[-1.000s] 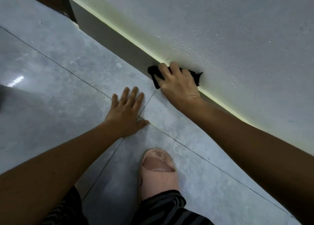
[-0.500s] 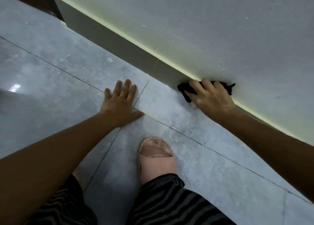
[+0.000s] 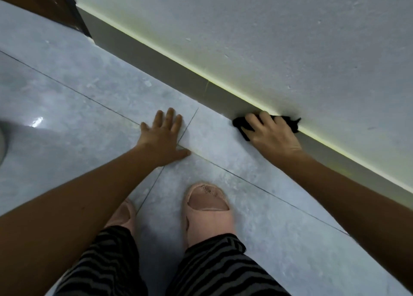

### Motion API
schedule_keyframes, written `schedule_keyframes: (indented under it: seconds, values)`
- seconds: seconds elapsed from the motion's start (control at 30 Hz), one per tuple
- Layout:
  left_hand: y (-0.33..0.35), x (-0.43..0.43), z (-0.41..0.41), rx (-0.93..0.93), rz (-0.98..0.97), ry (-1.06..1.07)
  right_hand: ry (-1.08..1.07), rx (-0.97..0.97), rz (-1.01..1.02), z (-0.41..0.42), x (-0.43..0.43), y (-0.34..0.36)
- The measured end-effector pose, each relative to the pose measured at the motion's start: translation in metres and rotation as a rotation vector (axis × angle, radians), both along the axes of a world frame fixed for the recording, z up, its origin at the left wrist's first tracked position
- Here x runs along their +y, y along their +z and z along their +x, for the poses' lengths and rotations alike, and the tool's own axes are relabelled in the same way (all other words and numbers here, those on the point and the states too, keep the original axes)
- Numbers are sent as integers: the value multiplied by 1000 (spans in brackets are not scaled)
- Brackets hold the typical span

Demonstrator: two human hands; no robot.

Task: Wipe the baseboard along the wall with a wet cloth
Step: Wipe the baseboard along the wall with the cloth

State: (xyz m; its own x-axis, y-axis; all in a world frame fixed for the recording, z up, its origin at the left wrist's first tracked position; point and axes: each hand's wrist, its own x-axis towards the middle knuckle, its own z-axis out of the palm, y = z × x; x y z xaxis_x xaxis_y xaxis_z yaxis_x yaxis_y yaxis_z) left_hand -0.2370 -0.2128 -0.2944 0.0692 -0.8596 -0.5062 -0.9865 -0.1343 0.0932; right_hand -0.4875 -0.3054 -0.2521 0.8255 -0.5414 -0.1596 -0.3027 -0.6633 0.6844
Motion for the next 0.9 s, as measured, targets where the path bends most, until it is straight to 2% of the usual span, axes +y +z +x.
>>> schedule_keyframes:
  seconds: [0.13, 0.23, 0.37, 0.47, 0.57, 0.8, 0.9]
  values:
    - [1, 1, -6, 3, 16, 26, -19, -55, -30, -22, 6, 17]
    - [1, -1, -13, 17, 15, 73, -7, -222, -31, 4, 1, 27]
    - [-2, 0, -23, -11, -22, 138, 25, -292, -30, 52, -8, 21]
    - [-8, 7, -35, -23, -128, 168, 29, -259, -36, 62, -10, 6]
    - [-12, 11, -45, -30, -211, 16, 54, -185, -45, 37, -10, -4]
    - [-7, 0, -75, 87, -120, -187, 46, 50, -40, -69, 6, 10]
    - [-4, -3, -87, 126, -67, -234, 47, 30, -24, -71, 6, 35]
